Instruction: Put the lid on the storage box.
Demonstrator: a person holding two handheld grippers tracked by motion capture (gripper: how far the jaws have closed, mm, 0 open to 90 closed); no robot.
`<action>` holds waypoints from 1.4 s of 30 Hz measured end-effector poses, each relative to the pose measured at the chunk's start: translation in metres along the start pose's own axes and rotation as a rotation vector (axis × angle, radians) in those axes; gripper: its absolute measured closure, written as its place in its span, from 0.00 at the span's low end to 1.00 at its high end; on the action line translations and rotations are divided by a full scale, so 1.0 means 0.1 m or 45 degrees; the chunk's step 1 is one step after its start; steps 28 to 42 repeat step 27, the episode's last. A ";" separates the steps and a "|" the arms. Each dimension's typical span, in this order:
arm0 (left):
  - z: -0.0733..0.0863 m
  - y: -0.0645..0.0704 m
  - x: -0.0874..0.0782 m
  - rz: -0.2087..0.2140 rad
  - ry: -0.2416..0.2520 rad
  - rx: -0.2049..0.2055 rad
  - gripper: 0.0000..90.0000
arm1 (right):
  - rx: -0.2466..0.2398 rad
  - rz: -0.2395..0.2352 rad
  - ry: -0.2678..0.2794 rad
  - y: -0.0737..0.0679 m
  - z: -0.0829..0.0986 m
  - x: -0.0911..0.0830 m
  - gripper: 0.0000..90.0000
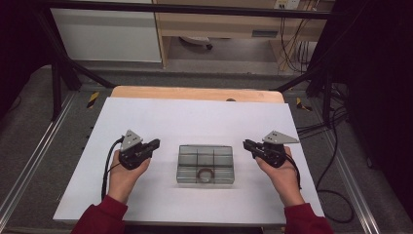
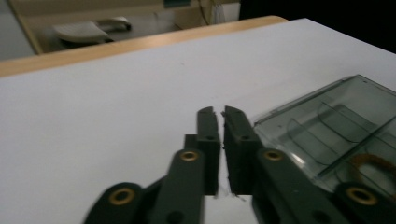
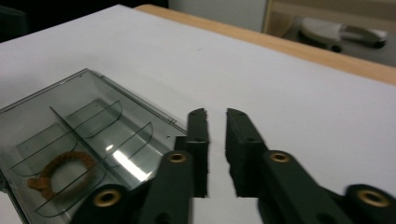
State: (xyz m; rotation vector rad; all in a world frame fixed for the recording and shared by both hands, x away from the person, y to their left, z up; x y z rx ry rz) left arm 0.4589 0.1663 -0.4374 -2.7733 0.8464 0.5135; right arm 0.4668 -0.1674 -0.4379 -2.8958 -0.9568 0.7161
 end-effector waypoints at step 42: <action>0.47 -0.20 -0.70 -0.086 0.137 -0.163 0.11 | 0.018 0.197 0.146 0.17 0.42 -0.66 0.07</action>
Point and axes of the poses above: each handheld gripper's, and its own axes: x roughly forward along the jaws, z roughly out of its underside, y roughly to its right, the point moved 10 cm from there along x, roughly forward along the jaws, and after that the axes turned 7 degrees about x, right-handed, at the moved point
